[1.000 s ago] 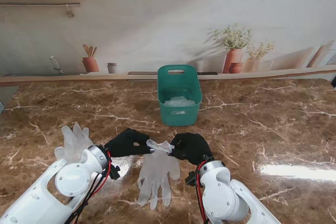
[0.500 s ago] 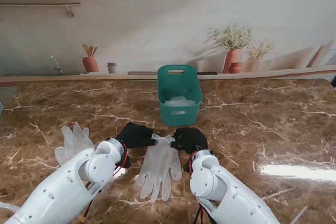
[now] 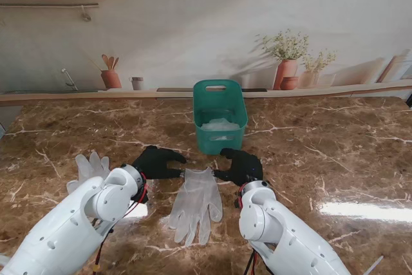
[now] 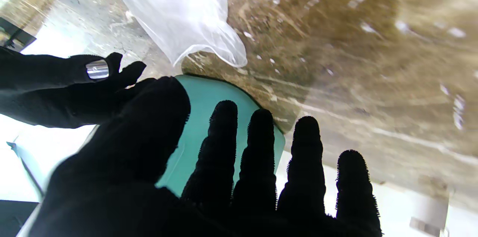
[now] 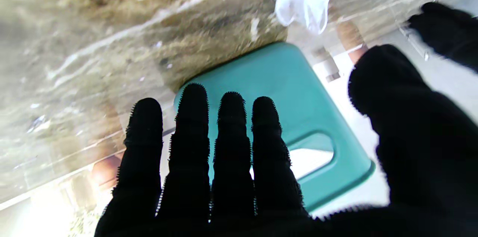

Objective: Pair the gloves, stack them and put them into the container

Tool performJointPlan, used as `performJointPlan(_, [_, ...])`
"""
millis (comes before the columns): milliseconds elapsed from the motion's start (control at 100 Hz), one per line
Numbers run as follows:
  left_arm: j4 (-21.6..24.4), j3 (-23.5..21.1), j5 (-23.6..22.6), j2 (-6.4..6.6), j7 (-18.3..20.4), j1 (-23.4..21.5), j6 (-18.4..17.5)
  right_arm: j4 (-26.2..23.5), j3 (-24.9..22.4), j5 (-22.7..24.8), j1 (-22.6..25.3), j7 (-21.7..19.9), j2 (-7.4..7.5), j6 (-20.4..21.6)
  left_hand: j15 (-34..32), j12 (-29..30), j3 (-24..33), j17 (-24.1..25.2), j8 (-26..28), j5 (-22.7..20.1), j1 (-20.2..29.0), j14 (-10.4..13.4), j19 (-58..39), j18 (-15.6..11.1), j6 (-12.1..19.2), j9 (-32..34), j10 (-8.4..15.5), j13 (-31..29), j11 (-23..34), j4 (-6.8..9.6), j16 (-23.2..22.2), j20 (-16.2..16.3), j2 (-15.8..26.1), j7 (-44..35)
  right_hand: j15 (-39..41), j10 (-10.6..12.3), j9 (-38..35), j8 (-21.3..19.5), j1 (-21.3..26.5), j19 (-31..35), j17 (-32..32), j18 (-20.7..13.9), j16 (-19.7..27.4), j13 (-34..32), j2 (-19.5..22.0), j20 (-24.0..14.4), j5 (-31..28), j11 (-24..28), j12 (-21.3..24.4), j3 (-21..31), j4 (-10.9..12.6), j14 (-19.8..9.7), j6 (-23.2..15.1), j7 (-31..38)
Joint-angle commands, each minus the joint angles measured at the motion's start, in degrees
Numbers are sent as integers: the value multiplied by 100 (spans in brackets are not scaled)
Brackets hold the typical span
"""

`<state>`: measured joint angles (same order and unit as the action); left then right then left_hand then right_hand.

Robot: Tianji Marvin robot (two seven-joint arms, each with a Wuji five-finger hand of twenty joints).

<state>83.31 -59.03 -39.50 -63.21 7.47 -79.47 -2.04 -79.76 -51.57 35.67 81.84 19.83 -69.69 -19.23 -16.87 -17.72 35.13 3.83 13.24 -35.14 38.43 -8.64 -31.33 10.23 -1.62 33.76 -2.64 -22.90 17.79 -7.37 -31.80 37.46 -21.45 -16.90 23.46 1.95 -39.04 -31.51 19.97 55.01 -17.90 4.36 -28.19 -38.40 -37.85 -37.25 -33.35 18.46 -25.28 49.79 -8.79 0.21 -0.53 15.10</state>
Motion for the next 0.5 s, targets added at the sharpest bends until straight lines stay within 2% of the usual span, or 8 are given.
performJointPlan(0, [185, -248, -113, 228, 113, -230, -175, -134, -97, 33, 204, 8, 81, 36, 189, 74, -68, 131, -70, 135, -287, 174, 198, -94, 217, -213, 111, 244, 7, 109, 56, 19, -193, 4, -129, 0, 155, 96, -169, -180, 93, -98, 212, 226, 82, 127, 119, 17, 130, -170, 281, -10, 2, 12])
performJointPlan(60, [382, -596, -309, 301, 332, -457, -397, -257, -193, 87, 317, 9, 107, 69, 226, 77, -86, 133, -41, 59, -301, 201, 243, -92, 295, -216, 108, 258, -9, 104, 68, 59, -294, -60, -240, -10, 133, 122, -159, -287, 96, -102, 286, 226, 122, 180, 84, -16, 199, -241, 302, 1, -15, 56])
performJointPlan(130, [572, -1008, -477, 378, 614, -699, -715, -399, -295, 121, 435, -29, 136, 88, 419, 84, -26, 80, 31, -11, -276, 408, 104, -91, 401, -207, 168, 219, -64, 98, 221, 387, -373, -193, -360, -40, 207, 177, -167, -410, 109, -113, 364, 256, 201, 248, 100, -130, 310, -329, 334, 20, -49, 77])
performJointPlan(180, [662, -1290, -571, 415, 743, -860, -934, -535, -368, 136, 522, -124, 165, 56, 473, 89, 63, 52, 45, -51, -195, 467, 24, -79, 495, -222, 191, 226, -77, 111, 279, 446, -447, -224, -469, -47, 269, 217, -161, -494, 131, -120, 431, 309, 238, 298, 126, -207, 378, -409, 348, 32, -47, 71])
performJointPlan(330, [899, -2102, -859, 552, 1366, -1238, -1547, -747, -538, 214, 689, -160, 199, 47, 684, 193, 650, 92, 87, 5, 143, 608, 519, -163, 896, -465, 266, 541, -190, 59, 479, 99, -568, -291, -572, -67, 312, 265, -121, -556, 134, -123, 501, 306, 329, 345, 145, -278, 458, -606, 401, 31, -55, 78])
performJointPlan(460, [1044, -2635, -881, 673, 2051, -1467, -1935, -851, -627, 299, 766, -102, 205, 24, 946, 359, 1089, 197, -163, 477, 671, 801, 1548, -467, 1271, -1151, 345, 1281, -352, 120, 675, 21, -444, 202, -571, -64, 293, 276, -90, -563, 124, -120, 499, 299, 364, 352, 135, -263, 461, -705, 436, 31, -52, 92])
performJointPlan(470, [1052, -2667, -878, 682, 2098, -1480, -1962, -858, -632, 306, 770, -99, 206, 20, 951, 394, 1120, 164, -200, 498, 701, 814, 1757, -483, 1291, -1179, 351, 1318, -348, 120, 700, 250, -431, 247, -569, -69, 292, 277, -86, -563, 122, -121, 498, 296, 364, 352, 134, -262, 460, -712, 440, 26, -53, 94])
performJointPlan(490, [1064, -2724, -875, 698, 2174, -1505, -2016, -871, -642, 320, 777, -95, 208, 12, 962, 408, 1202, 144, -248, 561, 767, 817, 1919, -506, 1318, -1255, 357, 1361, -333, 139, 715, 432, -420, 325, -569, -66, 293, 278, -84, -562, 119, -118, 498, 297, 369, 352, 129, -261, 461, -725, 446, 26, -58, 98])
